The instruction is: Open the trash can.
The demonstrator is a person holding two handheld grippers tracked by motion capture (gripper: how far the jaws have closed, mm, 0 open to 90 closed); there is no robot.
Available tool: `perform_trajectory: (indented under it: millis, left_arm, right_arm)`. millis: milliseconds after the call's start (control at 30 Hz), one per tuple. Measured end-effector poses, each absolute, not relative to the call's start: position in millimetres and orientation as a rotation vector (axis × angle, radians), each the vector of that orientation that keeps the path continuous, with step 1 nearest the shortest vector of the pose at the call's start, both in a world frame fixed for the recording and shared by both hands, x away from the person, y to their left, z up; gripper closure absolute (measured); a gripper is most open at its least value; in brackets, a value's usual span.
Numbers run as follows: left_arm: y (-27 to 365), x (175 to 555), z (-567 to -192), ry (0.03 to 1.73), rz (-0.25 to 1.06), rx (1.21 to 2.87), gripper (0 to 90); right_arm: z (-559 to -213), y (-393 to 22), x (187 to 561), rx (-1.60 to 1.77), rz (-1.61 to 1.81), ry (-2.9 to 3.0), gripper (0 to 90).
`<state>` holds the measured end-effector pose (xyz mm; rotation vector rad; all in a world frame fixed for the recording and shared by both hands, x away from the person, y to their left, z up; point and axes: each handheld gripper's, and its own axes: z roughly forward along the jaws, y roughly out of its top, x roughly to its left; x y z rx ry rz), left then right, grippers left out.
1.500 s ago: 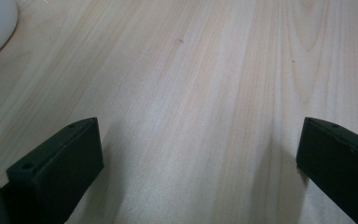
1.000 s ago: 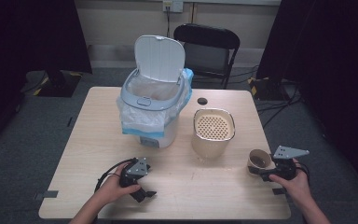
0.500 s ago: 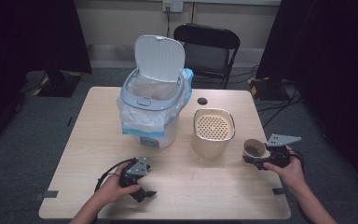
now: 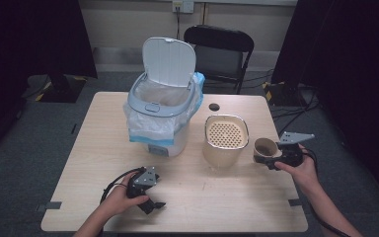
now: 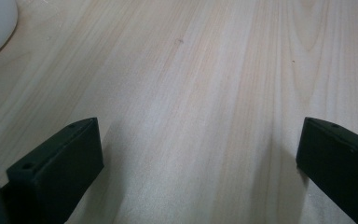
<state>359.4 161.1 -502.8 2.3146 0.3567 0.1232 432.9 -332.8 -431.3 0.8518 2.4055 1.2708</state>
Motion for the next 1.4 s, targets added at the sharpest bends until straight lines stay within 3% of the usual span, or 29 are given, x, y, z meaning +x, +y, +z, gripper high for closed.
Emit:
perform_trajectory:
  millis: [1400]
  left_arm:
    - [161.3, 359.4, -501.8, 0.356, 0.122, 2.327, 0.0]
  right_arm:
    - [-401.7, -330.1, 502.1, 0.907, 1.254, 2.309, 27.1]
